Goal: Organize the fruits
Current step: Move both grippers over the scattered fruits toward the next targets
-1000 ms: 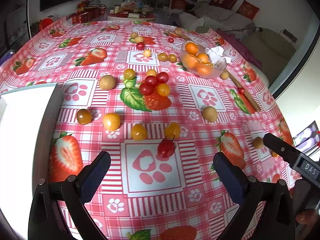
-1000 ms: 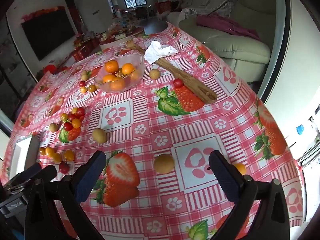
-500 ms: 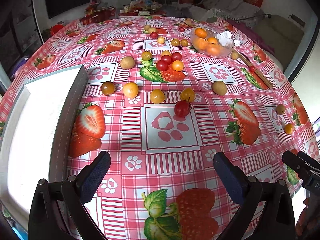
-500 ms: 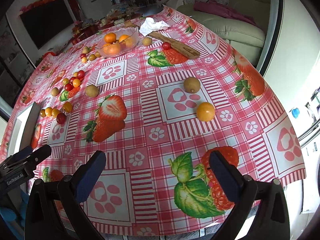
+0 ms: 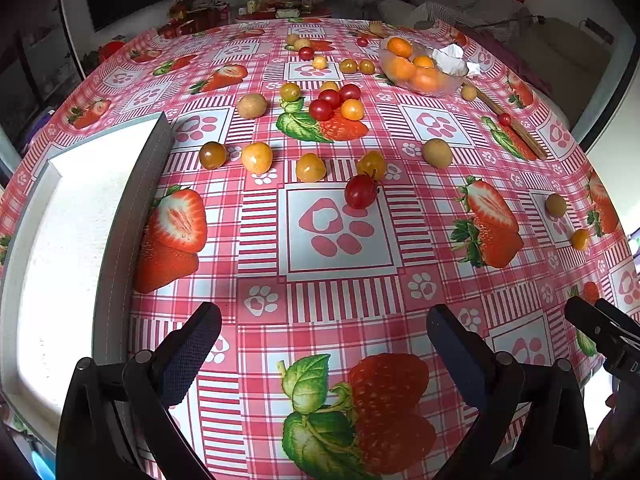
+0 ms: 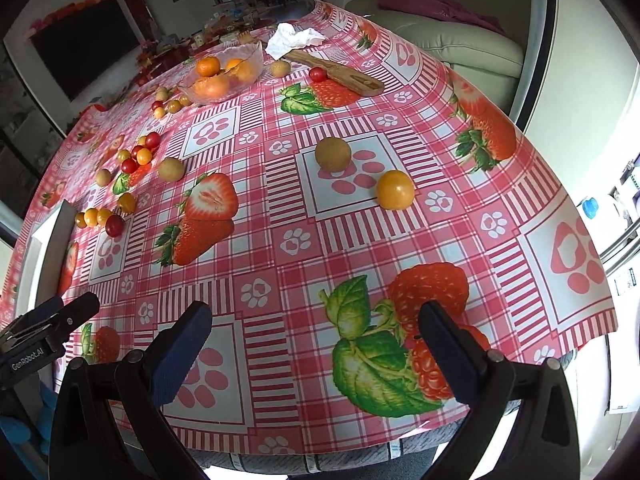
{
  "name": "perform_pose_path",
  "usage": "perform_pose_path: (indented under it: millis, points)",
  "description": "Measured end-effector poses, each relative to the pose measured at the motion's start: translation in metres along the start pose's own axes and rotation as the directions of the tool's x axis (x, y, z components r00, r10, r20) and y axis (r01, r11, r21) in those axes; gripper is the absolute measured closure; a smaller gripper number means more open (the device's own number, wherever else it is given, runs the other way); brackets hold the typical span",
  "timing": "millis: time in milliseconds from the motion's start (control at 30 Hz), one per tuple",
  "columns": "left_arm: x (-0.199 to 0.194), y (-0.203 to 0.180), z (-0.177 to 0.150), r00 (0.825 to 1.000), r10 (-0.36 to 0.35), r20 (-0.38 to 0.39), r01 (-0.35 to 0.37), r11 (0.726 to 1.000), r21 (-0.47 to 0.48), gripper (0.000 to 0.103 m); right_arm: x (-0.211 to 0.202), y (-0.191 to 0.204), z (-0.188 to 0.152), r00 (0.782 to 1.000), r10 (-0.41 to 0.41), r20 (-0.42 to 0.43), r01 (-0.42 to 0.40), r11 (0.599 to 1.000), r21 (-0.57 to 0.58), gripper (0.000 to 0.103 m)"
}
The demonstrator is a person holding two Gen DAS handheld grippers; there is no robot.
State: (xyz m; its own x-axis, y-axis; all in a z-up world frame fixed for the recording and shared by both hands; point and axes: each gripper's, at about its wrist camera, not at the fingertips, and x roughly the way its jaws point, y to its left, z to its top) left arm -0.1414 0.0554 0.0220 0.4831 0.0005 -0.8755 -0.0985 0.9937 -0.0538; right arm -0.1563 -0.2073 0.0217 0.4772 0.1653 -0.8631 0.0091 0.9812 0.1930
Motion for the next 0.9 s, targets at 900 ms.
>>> perform_pose_path:
  millis: [900]
  points:
    - [0.003,0.0,0.002,1.0,0.011,-0.003,-0.011,1.0,0.008,0.0,0.002,-0.008,-0.001,1.0,-0.006,-0.008,0.006,1.0,0.014,0.0]
